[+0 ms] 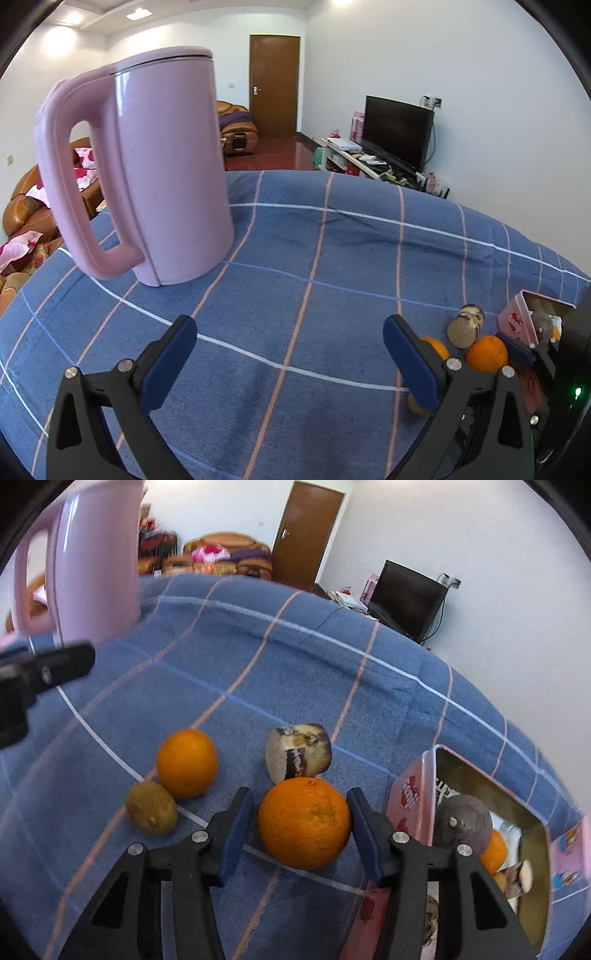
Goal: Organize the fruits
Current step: 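Grasp the large orange with the right tool while the left tool grasps the brown kiwi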
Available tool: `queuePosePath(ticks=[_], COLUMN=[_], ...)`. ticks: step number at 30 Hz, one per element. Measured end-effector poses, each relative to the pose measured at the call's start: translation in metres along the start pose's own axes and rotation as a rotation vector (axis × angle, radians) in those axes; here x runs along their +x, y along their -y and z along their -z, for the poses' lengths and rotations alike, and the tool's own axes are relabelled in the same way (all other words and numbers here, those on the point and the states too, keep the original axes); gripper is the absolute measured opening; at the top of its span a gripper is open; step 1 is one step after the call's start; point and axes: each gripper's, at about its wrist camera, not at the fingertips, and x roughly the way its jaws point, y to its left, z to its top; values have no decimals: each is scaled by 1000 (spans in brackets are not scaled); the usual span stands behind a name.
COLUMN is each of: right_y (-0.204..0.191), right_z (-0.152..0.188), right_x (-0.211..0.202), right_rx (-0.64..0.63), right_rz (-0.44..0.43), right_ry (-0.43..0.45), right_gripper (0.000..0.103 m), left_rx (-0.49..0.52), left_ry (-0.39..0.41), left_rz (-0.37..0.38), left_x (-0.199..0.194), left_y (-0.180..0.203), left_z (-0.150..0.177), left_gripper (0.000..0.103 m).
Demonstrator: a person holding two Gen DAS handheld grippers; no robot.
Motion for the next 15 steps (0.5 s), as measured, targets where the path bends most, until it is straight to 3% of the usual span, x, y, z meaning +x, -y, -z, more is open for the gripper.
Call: queuePosePath(ticks=[1,5,10,15], right_y=[2,3,16,35], right_z=[1,8,31,57], right_x=[0,-14,-73,-108], right_rx=[3,10,130,290], right_rz=[7,8,19,53], right_ry=[2,39,303,422], right_gripper=[48,47,47,47], left_rx=[2,5,63,192], left_ry=[-2,-18,-11,-46], left_rz=[8,46,109,214], left_x=[0,1,-4,-5], left_y=[1,2,16,47], left_z=[0,2,5,17], left_gripper=[103,103,101,87])
